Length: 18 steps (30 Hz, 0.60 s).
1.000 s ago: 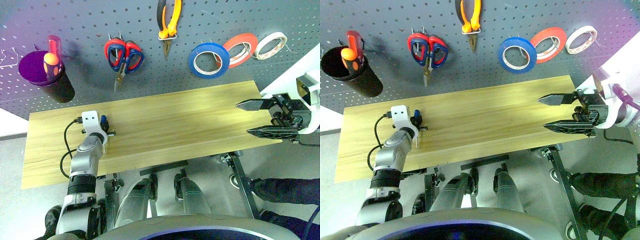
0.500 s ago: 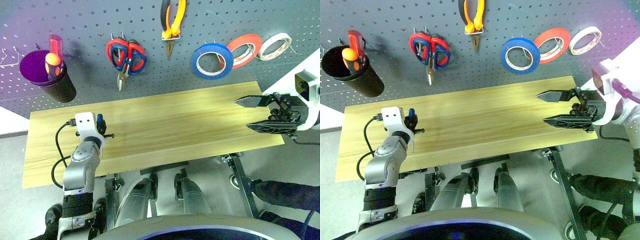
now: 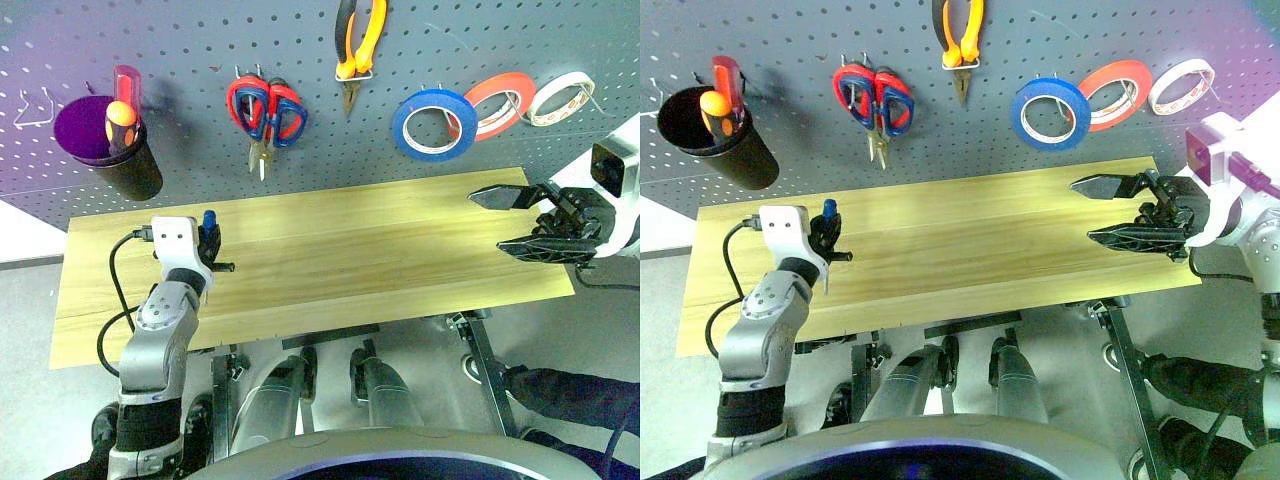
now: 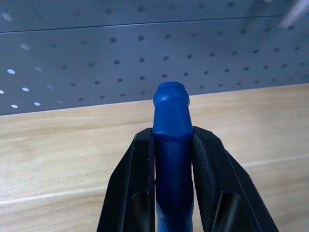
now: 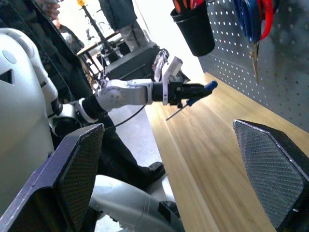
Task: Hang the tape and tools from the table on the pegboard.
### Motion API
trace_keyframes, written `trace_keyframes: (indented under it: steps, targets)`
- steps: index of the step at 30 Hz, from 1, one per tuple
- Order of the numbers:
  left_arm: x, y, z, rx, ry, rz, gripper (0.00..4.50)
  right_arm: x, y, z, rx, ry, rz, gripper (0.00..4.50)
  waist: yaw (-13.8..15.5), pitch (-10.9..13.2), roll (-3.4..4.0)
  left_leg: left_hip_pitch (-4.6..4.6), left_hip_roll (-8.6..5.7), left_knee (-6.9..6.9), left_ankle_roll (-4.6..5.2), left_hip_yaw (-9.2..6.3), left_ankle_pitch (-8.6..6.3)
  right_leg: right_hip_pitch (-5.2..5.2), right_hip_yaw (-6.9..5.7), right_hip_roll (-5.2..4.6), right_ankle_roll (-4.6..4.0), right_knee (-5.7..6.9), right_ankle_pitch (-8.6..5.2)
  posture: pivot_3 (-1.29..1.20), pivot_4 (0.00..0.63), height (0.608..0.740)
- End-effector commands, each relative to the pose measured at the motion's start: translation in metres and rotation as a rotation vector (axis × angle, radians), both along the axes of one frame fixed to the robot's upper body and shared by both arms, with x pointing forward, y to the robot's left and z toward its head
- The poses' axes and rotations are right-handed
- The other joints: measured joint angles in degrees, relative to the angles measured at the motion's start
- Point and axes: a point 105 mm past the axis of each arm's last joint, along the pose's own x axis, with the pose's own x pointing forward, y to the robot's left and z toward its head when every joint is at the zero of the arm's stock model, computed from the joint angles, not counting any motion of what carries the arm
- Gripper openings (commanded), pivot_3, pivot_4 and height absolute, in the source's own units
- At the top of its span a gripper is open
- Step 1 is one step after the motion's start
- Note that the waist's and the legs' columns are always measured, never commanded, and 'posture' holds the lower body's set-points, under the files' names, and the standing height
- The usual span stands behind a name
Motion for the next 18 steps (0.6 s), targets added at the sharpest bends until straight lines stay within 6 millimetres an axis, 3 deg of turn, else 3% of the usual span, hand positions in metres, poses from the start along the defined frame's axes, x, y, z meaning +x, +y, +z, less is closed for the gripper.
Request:
trace_keyframes:
  steps: [1,6,14,18]
  targets:
    - [-0.008,-0.007,0.020,0.050,-0.094,-0.038,0.70,-0.001,-0.003,0.012,0.006,-0.055,0.002,4.50,0.0,-0.1,0.03,0.00,0.00,0.02,-0.02,0.00,0.01,0.01,-0.01,0.00,0.00,0.00,0.00,-0.12,0.271,0.726]
    - [-0.011,-0.011,0.041,0.110,-0.191,-0.072,0.70,0.004,-0.004,0.012,0.005,-0.070,-0.011,4.50,0.0,-0.2,0.03,0.01,0.00,0.07,-0.12,0.00,0.07,0.02,-0.03,0.00,0.01,0.03,0.12,-0.11,0.264,0.726]
    - [-0.022,-0.039,0.070,0.242,-0.355,-0.200,0.70,0.010,-0.004,0.011,-0.002,-0.082,-0.024,4.50,0.1,-0.7,0.09,0.01,0.00,0.34,-0.14,0.00,0.08,-0.01,-0.04,0.00,0.12,0.06,0.25,-0.09,0.250,0.726]
    - [-0.021,-0.044,0.083,0.280,-0.413,-0.223,0.70,0.013,-0.004,0.009,-0.007,-0.086,-0.031,4.50,0.1,-1.3,0.16,0.02,0.00,0.46,-0.14,0.00,0.08,0.00,-0.05,0.00,0.14,0.09,0.32,-0.08,0.234,0.726]
